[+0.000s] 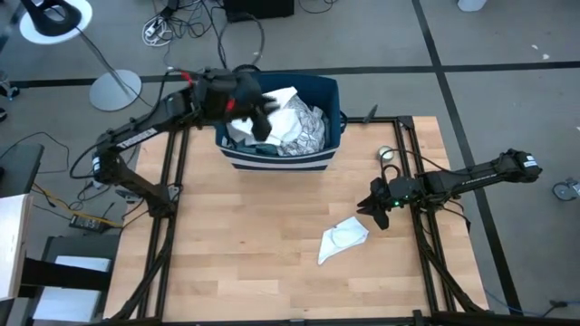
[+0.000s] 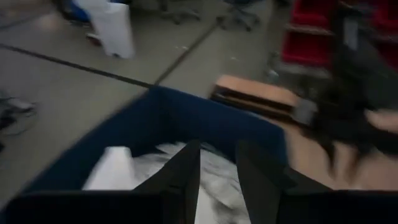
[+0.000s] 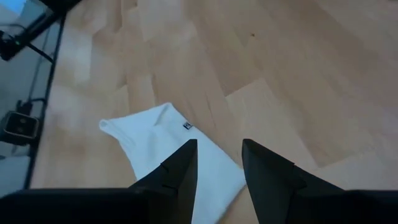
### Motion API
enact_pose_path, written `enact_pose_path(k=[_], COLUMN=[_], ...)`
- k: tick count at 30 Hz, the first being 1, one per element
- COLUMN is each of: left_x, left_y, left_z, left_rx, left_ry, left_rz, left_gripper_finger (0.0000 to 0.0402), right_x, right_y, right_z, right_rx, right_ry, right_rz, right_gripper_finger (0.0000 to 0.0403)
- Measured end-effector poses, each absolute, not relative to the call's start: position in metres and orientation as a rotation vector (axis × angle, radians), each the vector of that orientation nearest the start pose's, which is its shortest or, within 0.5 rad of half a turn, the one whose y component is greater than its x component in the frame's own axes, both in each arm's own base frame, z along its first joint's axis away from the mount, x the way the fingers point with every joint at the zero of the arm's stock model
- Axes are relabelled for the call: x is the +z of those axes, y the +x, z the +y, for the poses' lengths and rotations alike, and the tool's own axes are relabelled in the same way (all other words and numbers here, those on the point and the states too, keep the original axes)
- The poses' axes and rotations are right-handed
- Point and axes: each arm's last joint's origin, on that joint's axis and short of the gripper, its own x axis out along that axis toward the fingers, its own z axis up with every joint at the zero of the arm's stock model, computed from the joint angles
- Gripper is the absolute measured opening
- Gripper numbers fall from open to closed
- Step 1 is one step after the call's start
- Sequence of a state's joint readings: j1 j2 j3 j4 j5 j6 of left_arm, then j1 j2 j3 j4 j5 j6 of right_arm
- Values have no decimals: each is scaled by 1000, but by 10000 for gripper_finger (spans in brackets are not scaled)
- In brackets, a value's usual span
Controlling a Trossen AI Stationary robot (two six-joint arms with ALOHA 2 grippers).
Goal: Sort clothes
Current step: Put the white sock into the blue laundry organizer
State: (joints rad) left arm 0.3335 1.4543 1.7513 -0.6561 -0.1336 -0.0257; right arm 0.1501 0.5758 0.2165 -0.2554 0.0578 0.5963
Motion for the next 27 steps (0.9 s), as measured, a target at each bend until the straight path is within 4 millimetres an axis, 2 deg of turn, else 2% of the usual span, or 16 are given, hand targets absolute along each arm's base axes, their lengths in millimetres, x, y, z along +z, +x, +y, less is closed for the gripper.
enact_pose_path(k=[7,11,14,18,21,24,27], left_x=[451,428,404,364,329,304,284], left_y=[274,278,283,290,294,293,291], left_z=[25,-9,-29,-46,-50,-50,-49], left_rx=[290,206,143,93,84,96,110], left_ry=[16,28,28,16,1,-57,-117], left_rz=[497,525,520,431,396,389,403], left_gripper_finger=[106,106,106,106,106,106,106], right_x=[164,167,171,183,188,181,165], right_y=[128,130,135,145,153,158,161], right_z=[18,18,19,23,28,34,41], right_rx=[-90,-86,-42,86,154,188,206], right_ry=[553,588,527,385,276,228,205], right_rz=[591,558,503,369,295,341,463], right_gripper_finger=[127,128,127,127,128,127,127])
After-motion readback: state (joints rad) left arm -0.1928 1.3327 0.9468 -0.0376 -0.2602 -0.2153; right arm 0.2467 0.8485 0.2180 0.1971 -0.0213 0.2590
